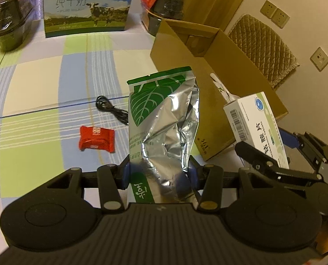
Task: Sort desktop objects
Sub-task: 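Carry the foil bag and medicine box with both grippers over the cardboard box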
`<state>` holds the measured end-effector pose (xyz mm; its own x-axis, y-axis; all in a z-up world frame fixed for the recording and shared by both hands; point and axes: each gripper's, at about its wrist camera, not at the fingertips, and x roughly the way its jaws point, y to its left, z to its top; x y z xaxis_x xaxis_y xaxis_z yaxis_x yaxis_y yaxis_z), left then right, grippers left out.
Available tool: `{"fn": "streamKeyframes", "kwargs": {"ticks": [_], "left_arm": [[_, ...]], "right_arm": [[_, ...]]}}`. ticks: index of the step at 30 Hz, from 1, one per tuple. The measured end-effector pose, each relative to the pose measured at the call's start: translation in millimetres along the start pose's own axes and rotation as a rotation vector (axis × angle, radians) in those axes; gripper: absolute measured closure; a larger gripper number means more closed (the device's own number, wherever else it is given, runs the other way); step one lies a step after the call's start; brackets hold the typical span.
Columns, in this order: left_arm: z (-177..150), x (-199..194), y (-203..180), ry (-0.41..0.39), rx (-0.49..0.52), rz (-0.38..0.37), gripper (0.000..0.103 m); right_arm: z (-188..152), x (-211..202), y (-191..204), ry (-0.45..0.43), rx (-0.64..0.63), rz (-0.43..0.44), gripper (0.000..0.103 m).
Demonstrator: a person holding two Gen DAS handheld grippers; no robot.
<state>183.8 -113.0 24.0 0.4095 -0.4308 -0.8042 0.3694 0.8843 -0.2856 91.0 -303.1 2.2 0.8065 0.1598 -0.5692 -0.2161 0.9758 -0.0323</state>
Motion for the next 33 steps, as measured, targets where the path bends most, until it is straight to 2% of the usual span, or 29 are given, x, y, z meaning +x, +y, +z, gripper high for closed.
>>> {"fn": "streamKeyframes", "kwargs": {"ticks": [21, 28, 33], "left_arm": [[14.8, 11.9, -44.0, -0.035, 0.05, -0.027, 0.059], [33.6, 10.0, -62.7, -0.071, 0.065, -0.058, 0.059], [44.9, 19.2, -76.7, -0.065, 0.066, -0.079, 0.059]], "right_arm": [[17.2, -13.7, -53.7, -0.04, 0.005, -0.072, 0.035], [24.7, -14.2, -81.8, -0.045, 0.033, -0.096, 0.035], [27.9, -12.2, -106.4, -0.044, 0.05, -0.12, 0.035]]}}
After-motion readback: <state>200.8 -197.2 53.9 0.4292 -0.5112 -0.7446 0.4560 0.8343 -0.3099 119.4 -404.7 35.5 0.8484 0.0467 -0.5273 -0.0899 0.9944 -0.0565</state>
